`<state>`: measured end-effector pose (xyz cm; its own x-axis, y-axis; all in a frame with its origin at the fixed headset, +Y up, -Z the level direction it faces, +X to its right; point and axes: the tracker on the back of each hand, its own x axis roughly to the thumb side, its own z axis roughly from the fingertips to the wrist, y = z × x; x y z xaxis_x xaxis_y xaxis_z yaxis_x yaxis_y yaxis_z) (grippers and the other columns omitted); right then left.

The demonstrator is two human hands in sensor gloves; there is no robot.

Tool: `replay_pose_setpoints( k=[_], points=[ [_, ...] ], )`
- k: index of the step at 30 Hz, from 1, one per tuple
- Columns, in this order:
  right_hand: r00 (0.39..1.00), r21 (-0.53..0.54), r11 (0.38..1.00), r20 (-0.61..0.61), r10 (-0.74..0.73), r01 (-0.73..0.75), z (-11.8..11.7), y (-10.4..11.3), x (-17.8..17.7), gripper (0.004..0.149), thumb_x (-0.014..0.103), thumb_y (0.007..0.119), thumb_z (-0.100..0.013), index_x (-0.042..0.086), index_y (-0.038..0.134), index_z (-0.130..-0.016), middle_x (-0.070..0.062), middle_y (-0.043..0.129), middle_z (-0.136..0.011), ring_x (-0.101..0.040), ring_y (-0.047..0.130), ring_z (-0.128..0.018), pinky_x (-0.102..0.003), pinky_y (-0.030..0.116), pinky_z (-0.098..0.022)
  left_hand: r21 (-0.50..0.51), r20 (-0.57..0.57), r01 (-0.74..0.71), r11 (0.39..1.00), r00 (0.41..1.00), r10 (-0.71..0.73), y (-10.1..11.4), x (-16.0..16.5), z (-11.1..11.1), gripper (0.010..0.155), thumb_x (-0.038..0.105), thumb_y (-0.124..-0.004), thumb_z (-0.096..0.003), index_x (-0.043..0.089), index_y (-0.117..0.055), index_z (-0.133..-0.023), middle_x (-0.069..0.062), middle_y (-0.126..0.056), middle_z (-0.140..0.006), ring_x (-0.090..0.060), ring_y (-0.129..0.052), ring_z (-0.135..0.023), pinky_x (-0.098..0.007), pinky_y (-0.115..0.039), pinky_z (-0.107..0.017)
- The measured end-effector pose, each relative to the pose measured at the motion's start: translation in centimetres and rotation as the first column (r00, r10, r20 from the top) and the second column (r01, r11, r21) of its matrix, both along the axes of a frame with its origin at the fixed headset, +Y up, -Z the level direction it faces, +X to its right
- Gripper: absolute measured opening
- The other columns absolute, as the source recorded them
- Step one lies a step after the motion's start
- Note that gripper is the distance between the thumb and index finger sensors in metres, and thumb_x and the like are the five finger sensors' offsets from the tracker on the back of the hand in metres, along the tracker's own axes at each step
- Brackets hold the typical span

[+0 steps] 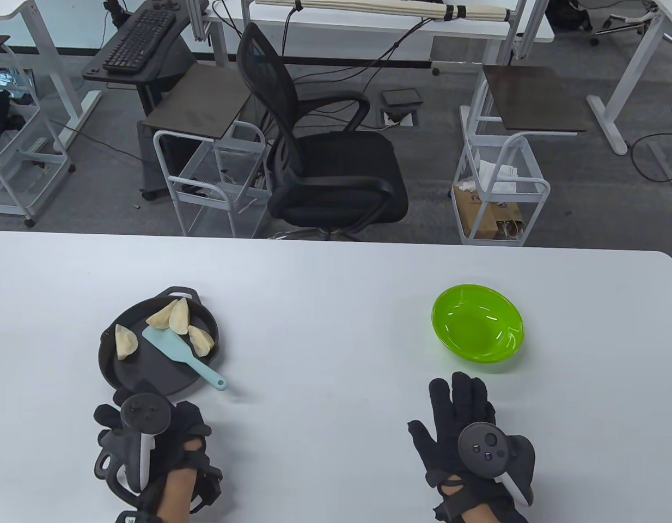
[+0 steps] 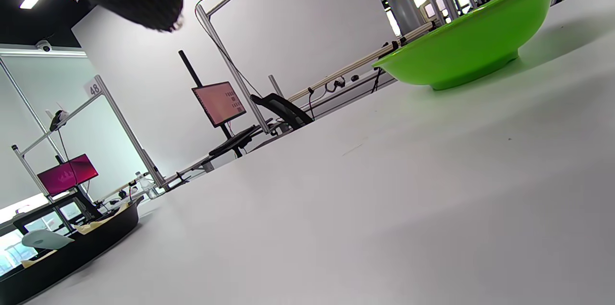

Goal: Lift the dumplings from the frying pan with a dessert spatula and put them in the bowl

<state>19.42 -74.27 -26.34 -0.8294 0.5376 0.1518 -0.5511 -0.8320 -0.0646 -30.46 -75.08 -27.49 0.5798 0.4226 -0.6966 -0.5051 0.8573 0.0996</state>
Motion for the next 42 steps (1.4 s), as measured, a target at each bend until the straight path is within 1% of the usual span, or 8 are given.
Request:
replay_pose_setpoints(
  k=[3, 11, 18, 32, 35, 39, 41, 42],
  points=[
    [1.000, 0.004, 1.000, 0.000, -0.001, 0.001, 0.0, 0.0, 0.0, 0.076, 0.053, 0.071, -0.057, 0.019, 0.029, -0.111, -0.018, 0.006, -0.113, -0.052, 0.000, -0.101, -0.070, 0.011, -0.072, 0.015, -0.047, -0.023, 1.000, 0.999, 0.024, -0.4, -0.7, 0.1, 0.081, 0.053, -0.068, -0.0501, 0.035, -0.016, -0.110, 0.000, -0.004, -0.122, -0.032, 0.016, -0.100, -0.055, 0.007, -0.069],
    [1.000, -0.007, 1.000, -0.002, -0.003, 0.003, 0.0, -0.1, 0.0, 0.076, 0.053, 0.071, -0.057, 0.019, 0.029, -0.111, -0.018, 0.006, -0.113, -0.052, -0.001, -0.101, -0.070, 0.011, -0.072, -0.029, -0.087, -0.045, 0.999, 0.995, 0.043, -0.9, -1.8, 0.2, 0.083, 0.057, -0.068, -0.0505, 0.033, -0.013, -0.109, 0.000, -0.005, -0.122, -0.033, 0.009, -0.104, -0.055, 0.006, -0.070],
    [1.000, -0.008, 1.000, -0.001, -0.009, 0.009, 0.0, 0.0, 0.1, 0.076, 0.053, 0.071, -0.057, 0.018, 0.030, -0.111, -0.018, 0.006, -0.113, -0.052, 0.000, -0.101, -0.070, 0.011, -0.072, -0.116, -0.126, -0.067, 0.991, 0.991, 0.052, -1.6, -2.4, 0.4, 0.088, 0.060, -0.068, -0.0501, 0.033, -0.008, -0.108, 0.000, -0.002, -0.121, -0.031, 0.008, -0.106, -0.055, 0.007, -0.070],
    [1.000, -0.023, 1.000, -0.007, -0.010, 0.010, 0.0, 0.0, 0.0, 0.077, 0.053, 0.071, -0.057, 0.018, 0.030, -0.111, -0.018, 0.007, -0.113, -0.053, 0.000, -0.101, -0.070, 0.011, -0.072, -0.188, -0.131, -0.006, 0.982, 0.991, -0.019, -1.4, -2.3, 0.4, 0.088, 0.062, -0.071, -0.0491, 0.033, -0.012, -0.108, 0.000, -0.018, -0.124, -0.031, -0.015, -0.113, -0.055, 0.002, -0.073],
    [1.000, -0.026, 1.000, -0.009, -0.015, 0.015, -0.1, 0.0, 0.0, 0.077, 0.053, 0.071, -0.057, 0.018, 0.030, -0.111, -0.018, 0.008, -0.113, -0.053, 0.002, -0.102, -0.070, 0.012, -0.072, -0.178, -0.143, 0.004, 0.984, 0.989, -0.030, -1.1, -2.4, 0.5, 0.087, 0.061, -0.073, -0.0490, 0.031, -0.018, -0.110, -0.002, -0.030, -0.124, -0.033, -0.029, -0.112, -0.055, -0.007, -0.077],
    [0.999, -0.039, 0.999, -0.005, -0.037, 0.037, -0.1, -0.1, 0.0, 0.077, 0.053, 0.071, -0.057, 0.018, 0.030, -0.111, -0.018, 0.009, -0.113, -0.053, 0.002, -0.102, -0.071, 0.012, -0.072, -0.188, -0.162, 0.005, 0.982, 0.986, -0.036, -1.0, -2.8, 0.8, 0.081, 0.055, -0.075, -0.0491, 0.028, -0.029, -0.111, -0.002, -0.051, -0.118, -0.031, -0.054, -0.103, -0.055, -0.022, -0.079],
    [0.999, -0.046, 0.998, -0.004, -0.039, 0.038, -0.1, -0.2, 0.0, 0.077, 0.053, 0.071, -0.057, 0.017, 0.030, -0.111, -0.018, 0.009, -0.113, -0.053, 0.003, -0.102, -0.071, 0.012, -0.072, -0.187, -0.158, -0.008, 0.982, 0.987, -0.022, -1.1, -3.0, 0.7, 0.072, 0.052, -0.075, -0.0497, 0.028, -0.044, -0.110, -0.001, -0.069, -0.111, -0.028, -0.071, -0.093, -0.056, -0.037, -0.078],
    [0.999, -0.050, 0.998, -0.004, -0.043, 0.043, -0.1, -0.2, 0.1, 0.077, 0.053, 0.071, -0.057, 0.017, 0.030, -0.111, -0.018, 0.009, -0.113, -0.053, 0.003, -0.102, -0.071, 0.012, -0.072, -0.178, -0.158, -0.018, 0.984, 0.987, -0.010, -1.1, -3.1, 0.7, 0.067, 0.050, -0.074, -0.0501, 0.027, -0.051, -0.109, 0.001, -0.079, -0.103, -0.025, -0.080, -0.086, -0.055, -0.045, -0.077]
  ],
)
